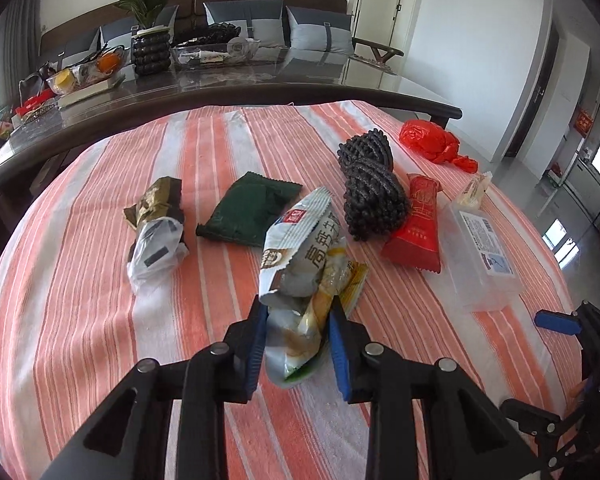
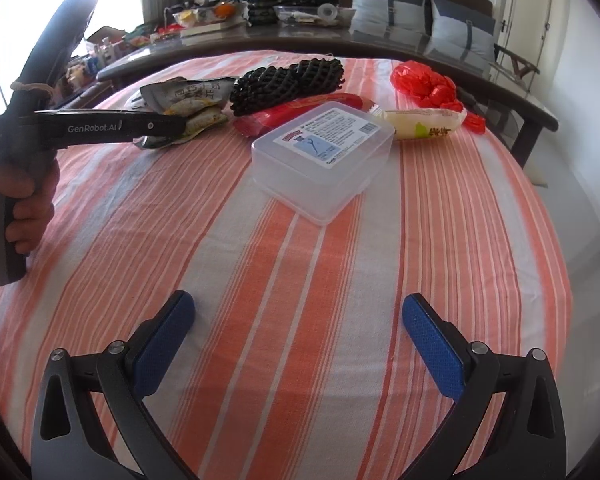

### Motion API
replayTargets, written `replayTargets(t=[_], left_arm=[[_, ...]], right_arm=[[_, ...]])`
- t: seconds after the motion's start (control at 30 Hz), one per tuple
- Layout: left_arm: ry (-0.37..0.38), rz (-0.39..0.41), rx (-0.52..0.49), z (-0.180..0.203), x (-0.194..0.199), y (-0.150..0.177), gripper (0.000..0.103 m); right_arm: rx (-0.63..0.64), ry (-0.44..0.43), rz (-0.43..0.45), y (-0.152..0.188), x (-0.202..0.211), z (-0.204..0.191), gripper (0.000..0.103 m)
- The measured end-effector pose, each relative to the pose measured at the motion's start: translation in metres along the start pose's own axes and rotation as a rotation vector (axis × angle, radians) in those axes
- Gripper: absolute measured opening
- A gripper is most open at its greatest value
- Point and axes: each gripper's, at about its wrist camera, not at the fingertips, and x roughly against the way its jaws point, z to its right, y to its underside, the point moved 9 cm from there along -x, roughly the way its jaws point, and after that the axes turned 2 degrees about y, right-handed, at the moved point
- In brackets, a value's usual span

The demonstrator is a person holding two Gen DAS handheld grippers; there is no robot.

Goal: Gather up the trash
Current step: 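Grasp the white snack bag with the left gripper and lift it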

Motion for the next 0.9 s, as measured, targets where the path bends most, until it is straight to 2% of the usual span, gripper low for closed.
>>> replayTargets(t=[0.07,0.17,0.2,0.23,0.3,0.33,0.47,0.5,0.6,0.67,0.83,0.87,0.9], left_arm=[[-0.032,-0.011,0.031,0.002,0.014,0.017,0.029],[-0.039,-0.046,0.053,0.014,0.034,0.048,0.033],[-0.033,-0.06,0.051,0.019,0.039,0.057,0.039],[-0.023,-0.07,0.043,0.024,0.044,0.065,0.053],[-0.018,-0.07,0.024,0.03,0.05,0.073,0.071],[-0.017,-0.065,0.011,0.032,0.052,0.074,0.073],[-0.011,-0.053,-0.023,0.03,0.05,0.064,0.074],[-0.005,-0.058,-0.031,0.03,0.046,0.059,0.078],[-0.005,-0.066,-0.066,0.028,0.029,0.047,0.078],[-0.003,-0.081,-0.084,0.03,0.018,0.045,0.078],[-0.024,-0.053,-0.106,0.038,0.014,0.044,0.078],[-0.033,-0.048,-0.099,0.037,0.014,0.044,0.074],[-0.043,-0.042,-0.09,0.036,0.016,0.043,0.057]], right_arm=[[0.0,-0.001,0.0,0.0,0.0,0.0,0.102],[-0.001,0.0,0.0,0.0,0.0,0.0,0.102],[-0.001,0.0,0.0,0.0,0.0,0.0,0.102],[-0.001,0.0,0.0,0.0,0.0,0.0,0.102],[-0.001,0.0,0.0,0.0,0.0,0.0,0.102],[-0.001,0.0,0.0,0.0,0.0,0.0,0.102],[-0.001,0.001,0.001,0.0,0.0,0.0,0.102],[-0.001,0.0,0.001,0.0,-0.001,0.0,0.102],[-0.001,0.0,0.001,0.0,-0.001,0.0,0.102],[-0.001,0.0,0.001,0.0,-0.001,0.0,0.102],[-0.013,0.003,0.0,0.0,0.0,0.003,0.102],[-0.017,0.005,0.0,0.0,0.0,0.004,0.102],[-0.019,0.006,0.0,0.0,0.0,0.004,0.102]])
